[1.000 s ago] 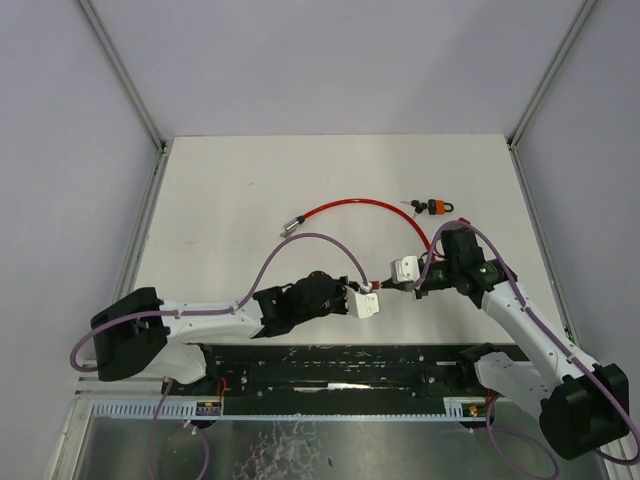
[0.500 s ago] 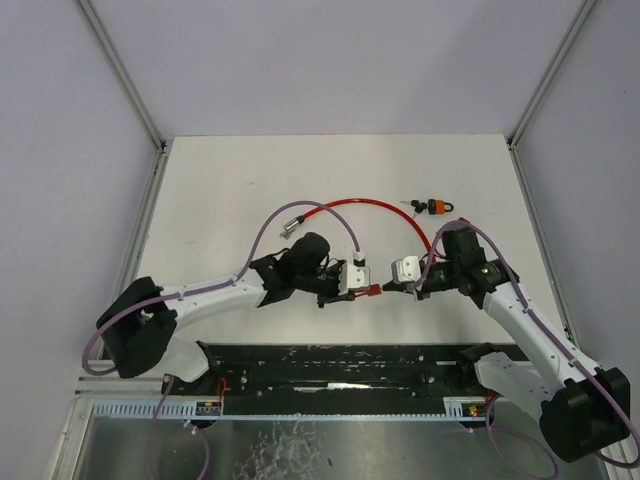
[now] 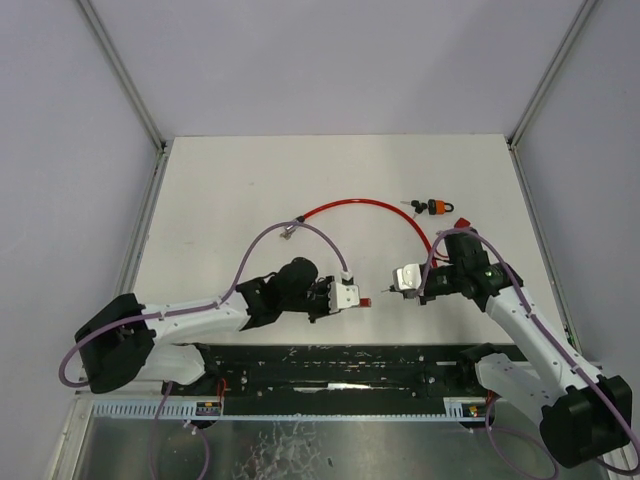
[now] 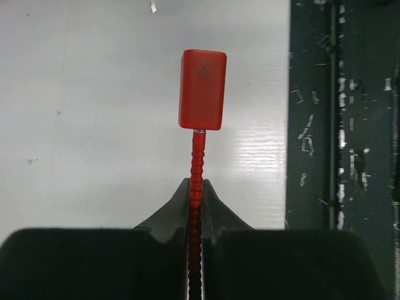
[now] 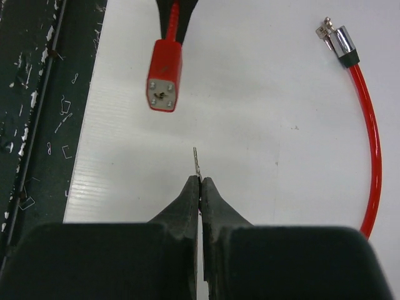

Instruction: Lock with the key

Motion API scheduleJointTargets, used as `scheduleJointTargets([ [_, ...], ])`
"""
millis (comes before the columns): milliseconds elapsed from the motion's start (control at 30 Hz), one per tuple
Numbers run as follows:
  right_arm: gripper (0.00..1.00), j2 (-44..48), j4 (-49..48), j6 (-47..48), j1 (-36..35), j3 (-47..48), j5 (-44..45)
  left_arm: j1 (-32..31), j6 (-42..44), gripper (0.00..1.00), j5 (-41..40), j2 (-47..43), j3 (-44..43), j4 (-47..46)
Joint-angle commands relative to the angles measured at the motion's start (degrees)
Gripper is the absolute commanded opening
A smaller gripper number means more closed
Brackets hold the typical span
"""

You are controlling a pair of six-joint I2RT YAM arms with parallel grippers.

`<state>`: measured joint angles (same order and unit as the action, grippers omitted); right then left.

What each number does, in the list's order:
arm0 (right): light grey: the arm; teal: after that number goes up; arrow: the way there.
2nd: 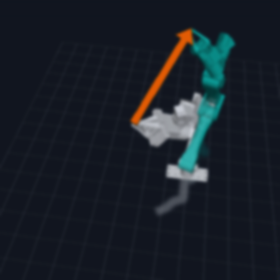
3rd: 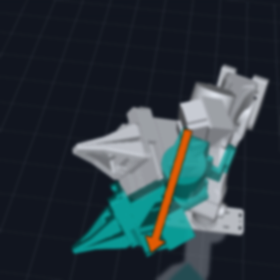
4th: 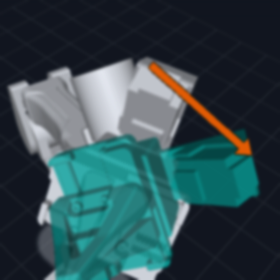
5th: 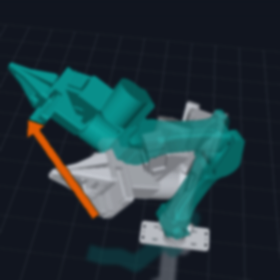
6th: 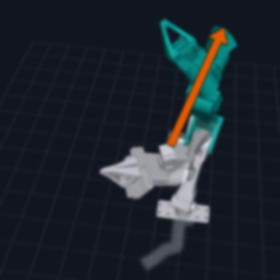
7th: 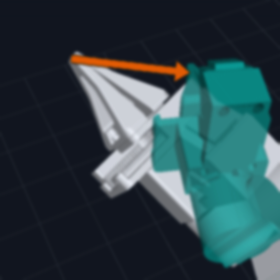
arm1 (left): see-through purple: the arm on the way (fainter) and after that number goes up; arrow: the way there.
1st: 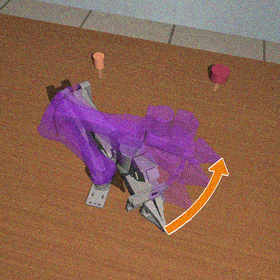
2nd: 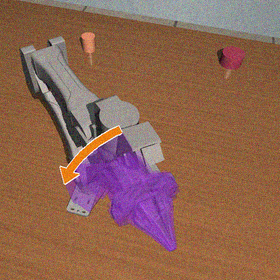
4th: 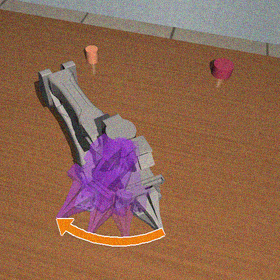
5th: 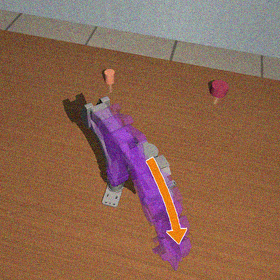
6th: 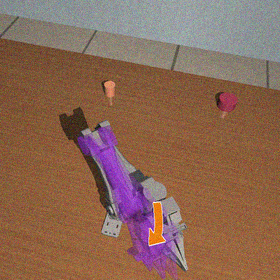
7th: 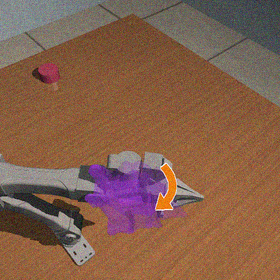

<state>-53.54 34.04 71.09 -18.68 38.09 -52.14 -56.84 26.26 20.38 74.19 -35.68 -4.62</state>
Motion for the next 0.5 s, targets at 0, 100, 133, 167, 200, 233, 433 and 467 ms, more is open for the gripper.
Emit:
scheduleJointTargets([
  [0,0.0,1.68,2.28,4.51,0.4,1.47,1.36,-0.2,1.97,0.0,-9.25,-1.2,1.26,-8.59],
  [100,0.0,2.01,0.93,1.2,1.0,1.92,2.17,-0.29,1.13,0.0,-12.28,-1.06,2.13,-8.08],
  [133,0.0,1.77,0.3,-0.11,1.38,1.98,2.26,-0.3,0.08,0.0,-12.36,-1.44,2.63,-8.76],
  [167,0.0,1.43,-1.08,-1.86,1.71,2.0,2.49,-0.29,-1.57,0.0,-11.79,-1.97,3.24,-9.84],
  [200,0.0,1.11,-2.74,-4.58,2.09,2.0,2.93,-0.24,-3.56,0.0,-11.3,-2.43,3.89,-11.79],
  [233,0.0,0.82,-4.32,-7.1,2.45,1.96,3.42,-0.17,-5.86,0.0,-10.87,-2.9,4.5,-13.51],
  [433,0.0,0.73,-9.75,-18.07,7.02,2.22,1.79,3.75,-24.26,0.0,-5.28,-3.02,7.19,-23.73],
  [467,0.0,1.12,-10.82,-19.54,7.77,1.87,1.45,4.75,-27.52,0.0,-4.87,-3.21,7.72,-25.64],
])
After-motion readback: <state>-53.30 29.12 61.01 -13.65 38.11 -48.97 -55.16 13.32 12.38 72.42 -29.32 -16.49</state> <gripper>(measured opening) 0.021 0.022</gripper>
